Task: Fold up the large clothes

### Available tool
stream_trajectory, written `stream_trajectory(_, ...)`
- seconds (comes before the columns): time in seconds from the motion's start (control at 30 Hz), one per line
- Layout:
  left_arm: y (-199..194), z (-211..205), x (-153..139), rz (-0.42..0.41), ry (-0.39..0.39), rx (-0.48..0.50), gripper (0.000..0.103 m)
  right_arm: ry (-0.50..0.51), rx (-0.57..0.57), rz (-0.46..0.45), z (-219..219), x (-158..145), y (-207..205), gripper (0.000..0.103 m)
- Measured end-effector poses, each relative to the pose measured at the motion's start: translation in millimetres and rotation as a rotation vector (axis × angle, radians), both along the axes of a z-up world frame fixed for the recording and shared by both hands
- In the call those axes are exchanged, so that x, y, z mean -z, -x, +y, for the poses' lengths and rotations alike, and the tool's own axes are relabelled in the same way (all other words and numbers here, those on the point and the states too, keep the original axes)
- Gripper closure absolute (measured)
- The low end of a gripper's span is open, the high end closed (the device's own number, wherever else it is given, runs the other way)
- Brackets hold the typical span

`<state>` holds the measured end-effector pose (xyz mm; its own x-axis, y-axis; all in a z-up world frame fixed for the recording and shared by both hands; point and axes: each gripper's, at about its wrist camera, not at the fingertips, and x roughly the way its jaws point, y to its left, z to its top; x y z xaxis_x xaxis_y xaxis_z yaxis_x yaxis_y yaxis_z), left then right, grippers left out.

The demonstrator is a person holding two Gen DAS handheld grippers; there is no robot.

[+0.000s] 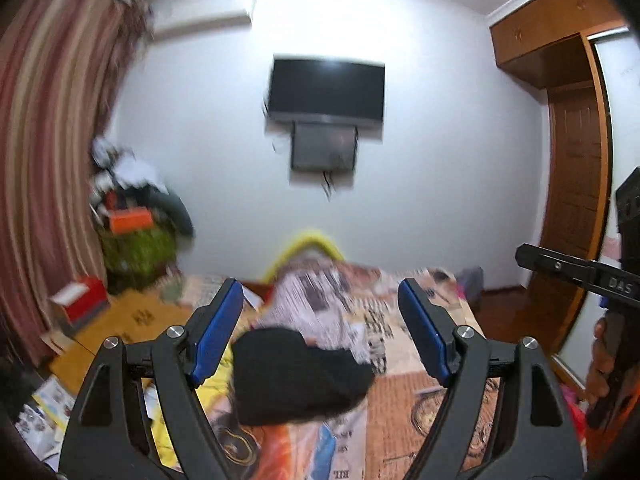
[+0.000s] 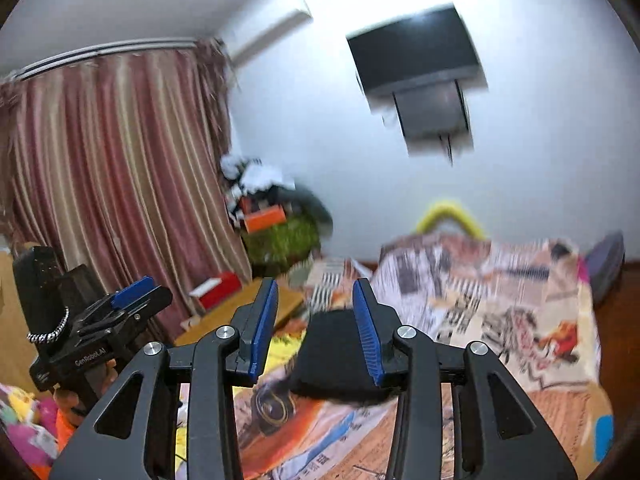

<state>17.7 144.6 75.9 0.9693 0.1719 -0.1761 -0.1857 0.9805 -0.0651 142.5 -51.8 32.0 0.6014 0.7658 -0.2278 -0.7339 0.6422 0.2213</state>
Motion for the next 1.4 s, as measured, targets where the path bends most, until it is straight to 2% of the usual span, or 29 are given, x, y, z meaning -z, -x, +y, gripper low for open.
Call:
stream_trajectory(0.07,17.2,-10.9,-0.9,-0.038,-0.008,-0.025,0.024,-0.012,0.025,-0.046,-3.2,-2.0,19.0,0.057)
stream_trajectory(0.17,32.7,-20.8,1.7,-0.066,-0.015,-0.054,0.024,-0.015,0.058,-0.091,-4.8,2.4,36.4,0.054)
stream_trajectory(0.23,42.3,-26.6,5.6,-0.078,-0.016,-0.078,0.021,0.004,0.075,-0.099,-2.2,7.0,44.2,0.045)
stream_trajectory(0.37,56.2,-31.3,13.7,-0.09,0.014,-0.104,0.008,0.027,0.136,-0.126,1.5,15.2,50.2,0.019)
stream_trajectory(0.47,61.4,-31.1,19.0,-0.084,0.036,-0.102,0.004,0.032,0.175,-0.144,1.7,13.4,56.5,0.012)
stream_trajectory(0.5,62.3,-30.6,20.4,-0.078,0.04,-0.105,0.004,0.035,0.187,-0.145,3.1,12.1,56.5,0.006)
stream_trajectory(0.57,64.3,-31.8,23.0,-0.07,0.041,-0.12,0.003,0.035,0.183,-0.143,0.5,11.3,58.4,0.0)
stream_trajectory(0.73,62.5,-32.1,27.3,-0.057,0.036,-0.155,0.001,0.06,0.2,-0.15,3.6,9.3,57.0,0.0)
stream_trajectory(1.4,63.0,-42.0,32.0,-0.047,0.023,-0.147,0.001,0.092,0.215,-0.136,-0.3,18.5,68.1,0.0)
